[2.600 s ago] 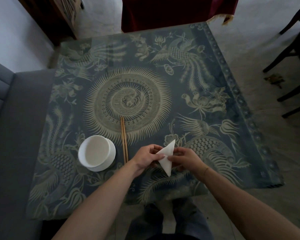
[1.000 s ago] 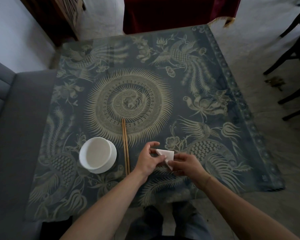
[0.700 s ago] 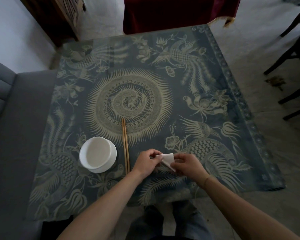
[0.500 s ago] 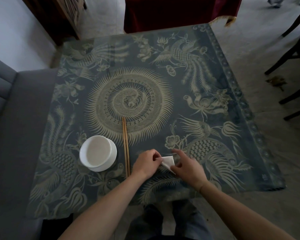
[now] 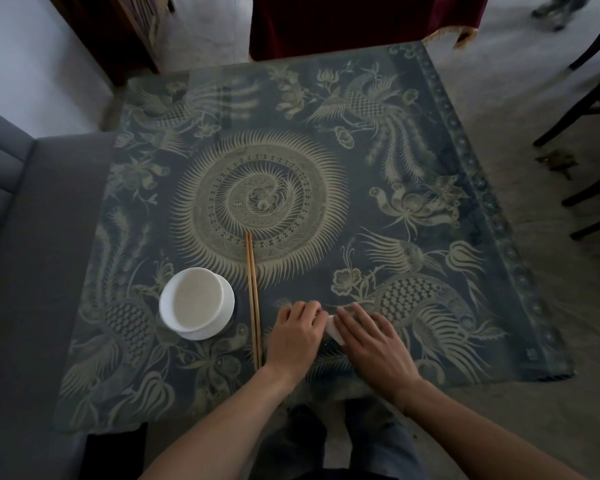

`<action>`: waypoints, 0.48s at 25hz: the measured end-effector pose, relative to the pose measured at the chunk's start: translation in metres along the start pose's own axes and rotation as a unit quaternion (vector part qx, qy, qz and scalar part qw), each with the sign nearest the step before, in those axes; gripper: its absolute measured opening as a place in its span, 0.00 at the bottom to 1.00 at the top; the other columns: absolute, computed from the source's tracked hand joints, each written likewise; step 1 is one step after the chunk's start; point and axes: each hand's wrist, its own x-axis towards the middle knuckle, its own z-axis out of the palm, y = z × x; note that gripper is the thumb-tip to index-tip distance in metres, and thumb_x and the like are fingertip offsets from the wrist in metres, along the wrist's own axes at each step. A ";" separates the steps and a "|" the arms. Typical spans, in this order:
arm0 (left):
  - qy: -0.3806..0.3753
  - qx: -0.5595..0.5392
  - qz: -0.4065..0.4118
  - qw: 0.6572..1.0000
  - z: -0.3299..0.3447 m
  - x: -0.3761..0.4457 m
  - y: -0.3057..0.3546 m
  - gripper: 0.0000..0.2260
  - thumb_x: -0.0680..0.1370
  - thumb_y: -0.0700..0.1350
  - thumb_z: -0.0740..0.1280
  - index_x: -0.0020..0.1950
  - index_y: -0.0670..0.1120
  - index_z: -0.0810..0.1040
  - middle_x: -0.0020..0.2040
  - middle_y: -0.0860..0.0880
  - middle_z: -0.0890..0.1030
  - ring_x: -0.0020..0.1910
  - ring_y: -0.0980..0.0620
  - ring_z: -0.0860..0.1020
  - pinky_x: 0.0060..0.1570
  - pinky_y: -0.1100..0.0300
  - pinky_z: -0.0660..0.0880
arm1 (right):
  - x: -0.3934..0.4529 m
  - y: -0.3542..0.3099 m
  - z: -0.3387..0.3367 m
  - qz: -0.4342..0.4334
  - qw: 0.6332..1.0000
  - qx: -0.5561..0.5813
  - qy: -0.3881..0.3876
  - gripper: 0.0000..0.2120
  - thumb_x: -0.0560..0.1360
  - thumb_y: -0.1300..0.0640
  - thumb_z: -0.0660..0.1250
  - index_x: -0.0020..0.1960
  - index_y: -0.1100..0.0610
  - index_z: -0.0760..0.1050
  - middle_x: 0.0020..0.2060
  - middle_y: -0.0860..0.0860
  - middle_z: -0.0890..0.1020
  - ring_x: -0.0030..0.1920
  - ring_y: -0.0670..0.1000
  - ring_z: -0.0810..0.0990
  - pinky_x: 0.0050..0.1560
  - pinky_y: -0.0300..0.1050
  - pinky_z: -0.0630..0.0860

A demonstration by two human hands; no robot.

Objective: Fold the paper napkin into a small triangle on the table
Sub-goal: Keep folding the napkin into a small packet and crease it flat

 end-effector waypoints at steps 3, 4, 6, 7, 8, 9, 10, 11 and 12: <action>-0.052 -0.020 0.045 0.997 0.004 -0.021 0.006 0.20 0.82 0.49 0.59 0.72 0.42 0.70 0.72 0.43 0.72 0.71 0.43 0.69 0.67 0.45 0.69 | -0.008 -0.006 0.005 0.032 0.998 0.008 -0.048 0.29 0.80 0.45 0.50 0.76 0.59 0.59 0.77 0.56 0.60 0.76 0.58 0.56 0.71 0.63 0.61; -0.093 -0.012 0.047 0.994 0.005 -0.026 0.008 0.24 0.83 0.52 0.56 0.76 0.42 0.63 0.77 0.43 0.65 0.76 0.44 0.62 0.72 0.43 0.63 | -0.009 -0.007 0.006 0.036 0.997 0.012 -0.061 0.30 0.80 0.43 0.49 0.77 0.58 0.57 0.77 0.55 0.57 0.77 0.58 0.53 0.72 0.63 0.58; -0.153 0.009 0.046 0.987 0.008 -0.032 0.010 0.29 0.83 0.57 0.49 0.80 0.43 0.48 0.80 0.44 0.50 0.79 0.46 0.47 0.76 0.42 0.49 | -0.009 -0.007 0.004 0.040 0.996 0.017 -0.082 0.33 0.80 0.40 0.50 0.78 0.57 0.54 0.78 0.55 0.55 0.77 0.57 0.51 0.71 0.63 0.54; -0.171 0.014 0.046 0.984 0.009 -0.032 0.009 0.30 0.83 0.58 0.47 0.79 0.43 0.43 0.80 0.45 0.44 0.78 0.47 0.41 0.76 0.42 0.44 | -0.009 -0.006 0.003 0.041 0.995 0.017 -0.089 0.33 0.79 0.40 0.50 0.78 0.57 0.54 0.78 0.55 0.55 0.77 0.57 0.51 0.71 0.62 0.54; -0.180 0.016 0.047 0.982 0.010 -0.032 0.008 0.31 0.83 0.59 0.47 0.79 0.44 0.40 0.80 0.46 0.41 0.78 0.48 0.38 0.76 0.43 0.41 | -0.010 -0.005 0.002 0.039 0.995 0.014 -0.095 0.34 0.79 0.39 0.51 0.78 0.57 0.53 0.78 0.55 0.55 0.77 0.58 0.51 0.71 0.63 0.53; -0.185 0.018 0.051 0.981 0.010 -0.032 0.007 0.32 0.83 0.59 0.47 0.79 0.44 0.38 0.79 0.46 0.39 0.78 0.48 0.36 0.76 0.43 0.40 | -0.012 -0.002 0.000 0.033 0.994 0.009 -0.102 0.34 0.79 0.39 0.50 0.78 0.57 0.53 0.78 0.55 0.55 0.77 0.58 0.51 0.71 0.63 0.53; -0.190 0.022 0.055 0.980 0.010 -0.032 0.006 0.32 0.83 0.60 0.47 0.79 0.44 0.38 0.79 0.46 0.38 0.77 0.48 0.35 0.75 0.43 0.39 | -0.016 0.000 -0.001 0.023 0.994 0.001 -0.111 0.34 0.79 0.38 0.50 0.78 0.57 0.54 0.78 0.54 0.56 0.77 0.58 0.51 0.70 0.63 0.53; -0.195 0.028 0.058 0.979 0.010 -0.032 0.005 0.33 0.82 0.60 0.47 0.79 0.44 0.38 0.79 0.46 0.37 0.77 0.48 0.35 0.75 0.43 0.38 | -0.022 0.003 -0.001 0.012 0.993 -0.008 -0.120 0.34 0.79 0.38 0.51 0.78 0.57 0.55 0.78 0.54 0.57 0.77 0.58 0.52 0.70 0.64 0.54; -0.198 0.032 0.059 0.978 0.010 -0.032 0.005 0.33 0.82 0.60 0.47 0.79 0.44 0.39 0.79 0.45 0.38 0.77 0.47 0.35 0.75 0.42 0.39 | -0.027 0.006 -0.001 -0.001 0.992 -0.016 -0.128 0.34 0.78 0.38 0.51 0.78 0.56 0.56 0.77 0.54 0.58 0.77 0.59 0.53 0.69 0.65 0.54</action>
